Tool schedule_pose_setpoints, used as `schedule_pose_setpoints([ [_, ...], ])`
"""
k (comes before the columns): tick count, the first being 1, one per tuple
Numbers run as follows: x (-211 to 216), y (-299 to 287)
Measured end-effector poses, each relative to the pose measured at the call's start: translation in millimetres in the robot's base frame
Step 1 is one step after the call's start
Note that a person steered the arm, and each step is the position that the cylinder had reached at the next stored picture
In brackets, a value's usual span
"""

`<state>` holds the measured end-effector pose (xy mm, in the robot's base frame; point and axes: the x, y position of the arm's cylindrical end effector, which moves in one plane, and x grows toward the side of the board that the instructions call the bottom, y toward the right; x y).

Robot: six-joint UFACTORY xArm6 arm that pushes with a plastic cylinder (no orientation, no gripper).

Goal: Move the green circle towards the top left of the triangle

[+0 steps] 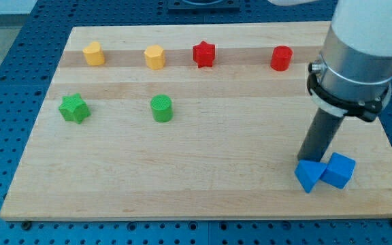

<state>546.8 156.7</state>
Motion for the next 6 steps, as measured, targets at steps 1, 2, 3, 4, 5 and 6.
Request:
schedule_pose_setpoints([
  [1, -15, -30],
  [2, -51, -102],
  [3, -96, -128],
  [4, -156, -145],
  [5, -175, -217],
  [6, -144, -259],
])
